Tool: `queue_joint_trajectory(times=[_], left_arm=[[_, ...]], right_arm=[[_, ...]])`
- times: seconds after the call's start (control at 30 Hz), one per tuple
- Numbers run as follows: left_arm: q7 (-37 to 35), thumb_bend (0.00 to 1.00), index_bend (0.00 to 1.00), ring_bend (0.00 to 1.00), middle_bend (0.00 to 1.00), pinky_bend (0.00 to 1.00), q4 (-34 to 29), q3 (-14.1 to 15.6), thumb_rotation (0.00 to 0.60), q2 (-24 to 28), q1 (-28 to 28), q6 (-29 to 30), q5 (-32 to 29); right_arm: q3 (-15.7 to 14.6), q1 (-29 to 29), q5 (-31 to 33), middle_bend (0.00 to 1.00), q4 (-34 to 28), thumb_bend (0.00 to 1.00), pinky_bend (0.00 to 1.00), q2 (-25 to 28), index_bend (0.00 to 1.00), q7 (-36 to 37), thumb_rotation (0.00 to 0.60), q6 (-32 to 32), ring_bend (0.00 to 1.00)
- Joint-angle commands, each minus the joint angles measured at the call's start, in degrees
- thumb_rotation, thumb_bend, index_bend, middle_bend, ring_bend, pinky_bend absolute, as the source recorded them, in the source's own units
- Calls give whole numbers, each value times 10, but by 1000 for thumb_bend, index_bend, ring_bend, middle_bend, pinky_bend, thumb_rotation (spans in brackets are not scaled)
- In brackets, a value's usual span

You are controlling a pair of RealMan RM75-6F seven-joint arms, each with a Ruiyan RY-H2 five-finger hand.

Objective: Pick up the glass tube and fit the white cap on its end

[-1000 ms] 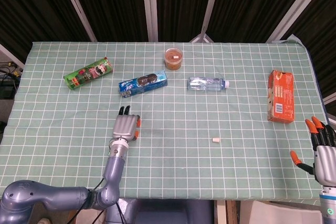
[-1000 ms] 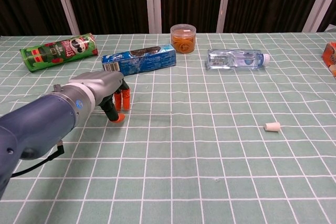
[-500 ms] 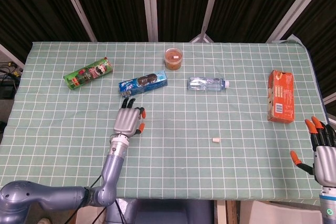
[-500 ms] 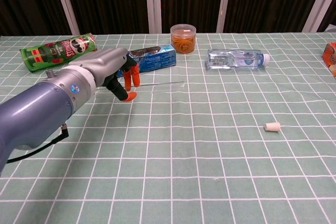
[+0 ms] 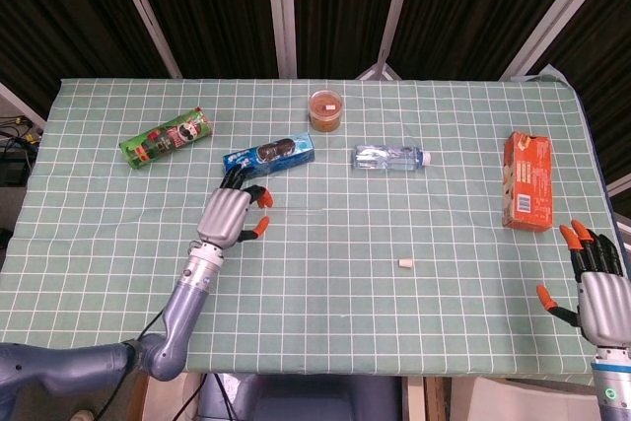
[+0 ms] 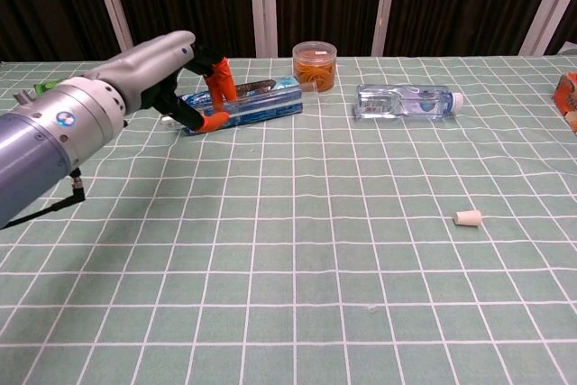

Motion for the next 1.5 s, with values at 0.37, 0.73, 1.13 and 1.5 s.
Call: queue_joint_trajectory(times=[0.37,0.73,1.13,1.5], left_arm=[[-110,636,565,105,543,0,-38,-25,600,100,33,-11,42],[-144,636,565,105,543,0,-55,-20,600,133,47,-10,66],[-160,636,565,105,543,0,-58,-12,600,148,54,-11,79],[-163,635,565,105,543,0,-64,-12,600,159,56,-13,83]], right_arm=[[17,73,41,166,-20,320,5,-13,313,-76,600,-111,109],[14,141,50,233,1,320,40,-59,428,-146,600,-199,159],[18,183,99,233,8,319,41,-138,440,-209,600,-242,159],[26,210,148,233,36,319,44,-190,466,-241,600,-261,159]])
